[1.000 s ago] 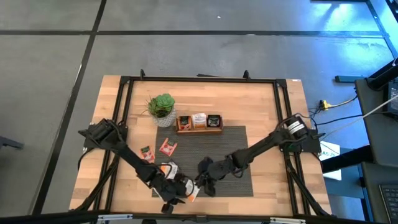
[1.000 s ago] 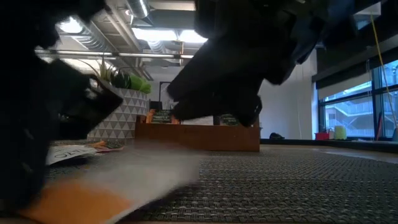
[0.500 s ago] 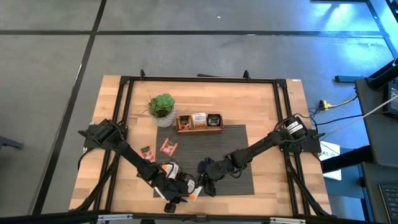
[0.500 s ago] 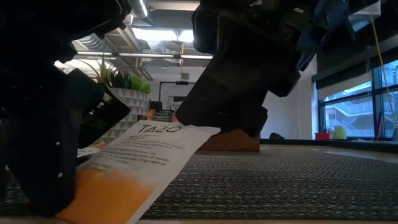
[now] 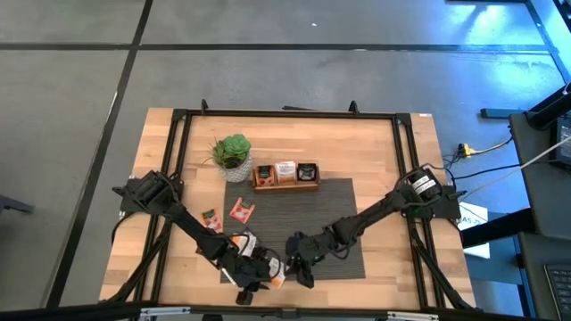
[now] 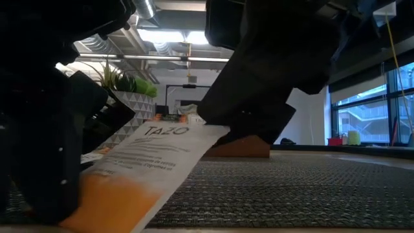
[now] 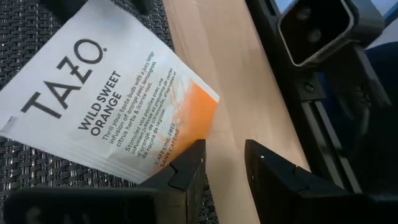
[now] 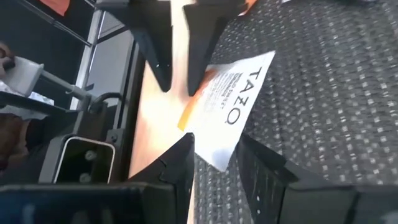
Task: Pick & Place Tea
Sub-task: Put the right white tea bag into the middle slot of the wooden organizer
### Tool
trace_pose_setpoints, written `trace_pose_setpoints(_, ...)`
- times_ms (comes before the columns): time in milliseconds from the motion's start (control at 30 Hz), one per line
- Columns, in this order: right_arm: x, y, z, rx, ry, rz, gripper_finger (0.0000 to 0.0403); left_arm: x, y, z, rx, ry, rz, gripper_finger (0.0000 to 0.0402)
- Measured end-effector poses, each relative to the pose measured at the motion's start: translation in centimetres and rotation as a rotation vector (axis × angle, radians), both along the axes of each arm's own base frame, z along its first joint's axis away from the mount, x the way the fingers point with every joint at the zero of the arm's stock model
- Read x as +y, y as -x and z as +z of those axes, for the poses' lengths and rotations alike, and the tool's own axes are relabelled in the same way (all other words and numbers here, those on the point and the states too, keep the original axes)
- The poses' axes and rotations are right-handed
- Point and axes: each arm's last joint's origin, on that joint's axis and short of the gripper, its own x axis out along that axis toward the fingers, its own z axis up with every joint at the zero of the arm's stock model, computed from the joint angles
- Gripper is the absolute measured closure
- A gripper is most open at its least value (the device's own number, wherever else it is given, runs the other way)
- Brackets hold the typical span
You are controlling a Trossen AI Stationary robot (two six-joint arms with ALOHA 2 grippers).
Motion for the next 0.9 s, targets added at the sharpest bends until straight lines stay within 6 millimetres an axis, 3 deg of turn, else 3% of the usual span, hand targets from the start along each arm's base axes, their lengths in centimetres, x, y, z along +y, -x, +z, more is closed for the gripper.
trace_pose_setpoints(333, -0.10, -0.06, 0.00, 0.013, -0.019, -0.061, 0.0283, 0.05, -0.18, 0.08, -0.026, -0.003, 0.008, 0.0293)
trace_pose_setpoints(433, -0.10, -0.05, -0.01, 0.024, -0.036, -0.076, 0.0303, 0.04, -0.18, 0.08, -0.025, -0.002, 0.007, 0.0291)
trace_pose_setpoints(667, -0.10, -0.05, -0.01, 0.023, -0.034, -0.075, 0.0393, 0.04, -0.17, 0.07, -0.022, 0.002, 0.000, 0.0294)
trace_pose_setpoints(900, -0.10, -0.04, 0.05, 0.021, -0.032, -0.073, 0.0397, 0.02, -0.14, 0.24, -0.022, 0.008, -0.005, 0.0291)
